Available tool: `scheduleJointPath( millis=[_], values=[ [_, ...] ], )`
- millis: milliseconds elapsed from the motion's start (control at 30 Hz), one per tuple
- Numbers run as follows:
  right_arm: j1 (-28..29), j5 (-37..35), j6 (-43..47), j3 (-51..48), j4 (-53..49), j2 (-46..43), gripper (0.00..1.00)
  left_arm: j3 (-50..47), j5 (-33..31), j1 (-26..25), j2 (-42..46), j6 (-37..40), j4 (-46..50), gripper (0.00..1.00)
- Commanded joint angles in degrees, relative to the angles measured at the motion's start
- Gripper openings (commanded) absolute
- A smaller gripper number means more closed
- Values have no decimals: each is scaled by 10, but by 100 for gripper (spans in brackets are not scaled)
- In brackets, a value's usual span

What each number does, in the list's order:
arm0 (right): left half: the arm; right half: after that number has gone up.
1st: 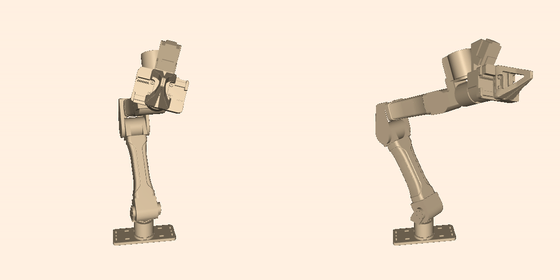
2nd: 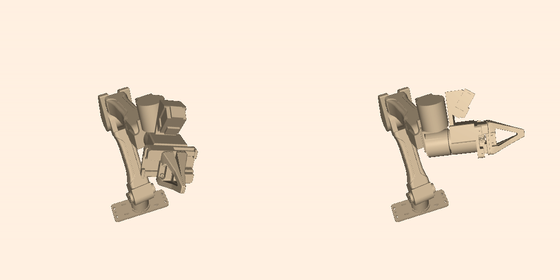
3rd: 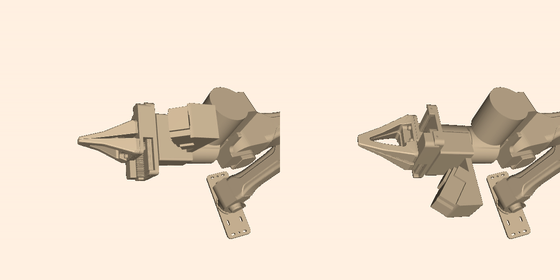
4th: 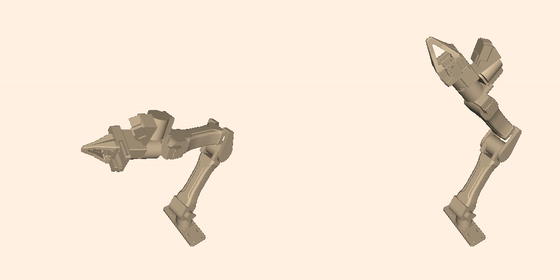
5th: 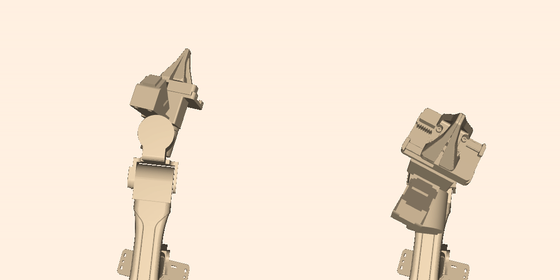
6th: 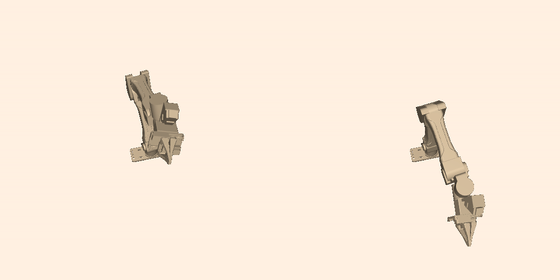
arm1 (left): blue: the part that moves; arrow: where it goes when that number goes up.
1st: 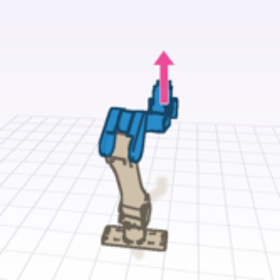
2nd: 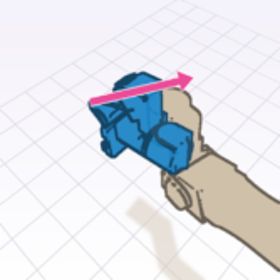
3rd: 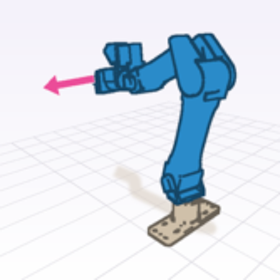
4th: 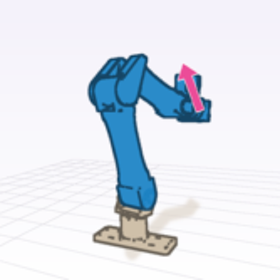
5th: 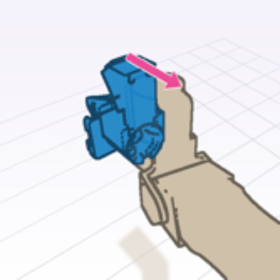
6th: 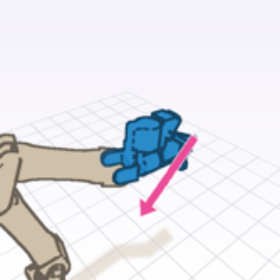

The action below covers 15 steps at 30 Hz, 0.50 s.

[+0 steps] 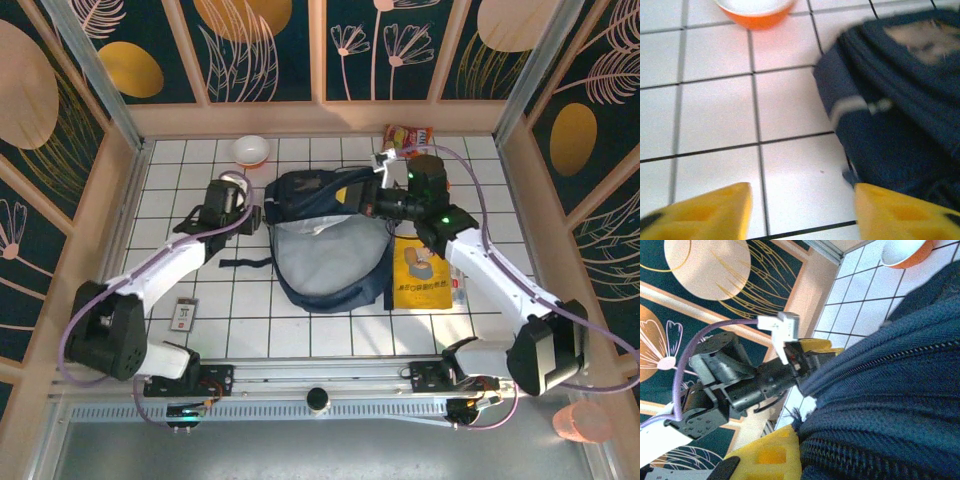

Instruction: Pack the student bag

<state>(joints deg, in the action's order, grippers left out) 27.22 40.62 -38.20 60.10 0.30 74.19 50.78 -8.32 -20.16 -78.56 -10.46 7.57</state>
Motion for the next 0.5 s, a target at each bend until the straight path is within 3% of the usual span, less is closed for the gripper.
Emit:
scheduleJointPath(
  millis=[0,133,300,467],
  values=[
    [29,-9,24,47,73,29,0,4,-47,4,72,-55,21,70],
    [62,-36,16,59,104,72,0,10,-94,7,106,-81,47,75],
    [103,-68,-1,76,157,136,0,32,-96,11,128,-119,50,77],
    [124,-52,25,108,167,195,0,71,-82,12,133,-124,55,76]
  ],
)
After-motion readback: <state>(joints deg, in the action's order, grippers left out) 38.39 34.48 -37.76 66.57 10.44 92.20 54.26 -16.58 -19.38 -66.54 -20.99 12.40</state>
